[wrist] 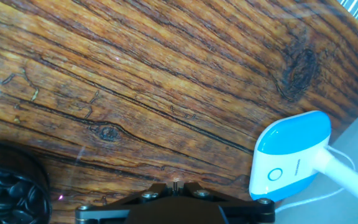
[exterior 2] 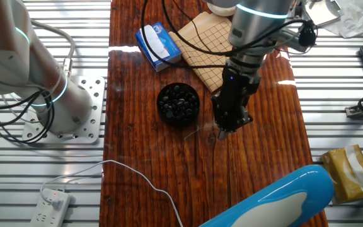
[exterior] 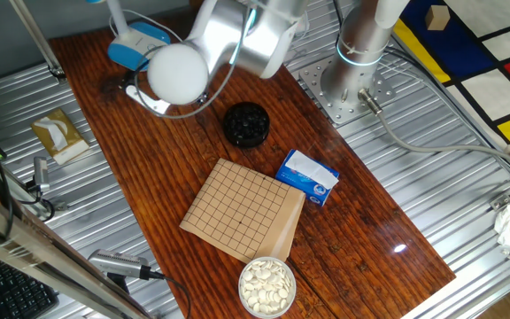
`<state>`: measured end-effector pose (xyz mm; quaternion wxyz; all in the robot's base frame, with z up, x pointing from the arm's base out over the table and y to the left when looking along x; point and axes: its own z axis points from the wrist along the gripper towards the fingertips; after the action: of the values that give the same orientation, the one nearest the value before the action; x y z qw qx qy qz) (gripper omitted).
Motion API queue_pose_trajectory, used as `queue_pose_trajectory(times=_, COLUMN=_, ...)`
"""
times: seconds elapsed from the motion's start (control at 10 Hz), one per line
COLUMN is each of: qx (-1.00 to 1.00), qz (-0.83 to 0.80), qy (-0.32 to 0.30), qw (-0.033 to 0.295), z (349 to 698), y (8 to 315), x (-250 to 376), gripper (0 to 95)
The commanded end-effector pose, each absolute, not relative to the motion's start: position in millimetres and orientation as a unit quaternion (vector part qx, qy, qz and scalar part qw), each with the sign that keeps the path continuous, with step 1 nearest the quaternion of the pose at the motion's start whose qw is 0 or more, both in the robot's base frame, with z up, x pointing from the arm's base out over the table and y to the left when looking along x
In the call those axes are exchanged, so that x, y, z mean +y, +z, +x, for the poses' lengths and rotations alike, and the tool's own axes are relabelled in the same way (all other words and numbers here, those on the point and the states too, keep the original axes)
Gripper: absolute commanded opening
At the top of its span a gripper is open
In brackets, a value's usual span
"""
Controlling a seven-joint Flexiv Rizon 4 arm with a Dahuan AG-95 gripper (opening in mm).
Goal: Turn on the desk lamp by pressing the button
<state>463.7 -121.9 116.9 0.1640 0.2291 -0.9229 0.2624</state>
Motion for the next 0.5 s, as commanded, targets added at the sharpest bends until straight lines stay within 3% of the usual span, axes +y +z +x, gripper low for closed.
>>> queue_pose_trajectory(times=0.1, qx=-0.923, qz=0.224, qy=0.262, qw=0.172, z=464.9, y=116.5, x=-120.6, gripper=0.0)
queue_pose_trajectory(times=0.5, qx=-0.923, qz=0.223, qy=0.259, qw=0.178, z=464.9, y=116.5, x=-120.6, gripper=0.0)
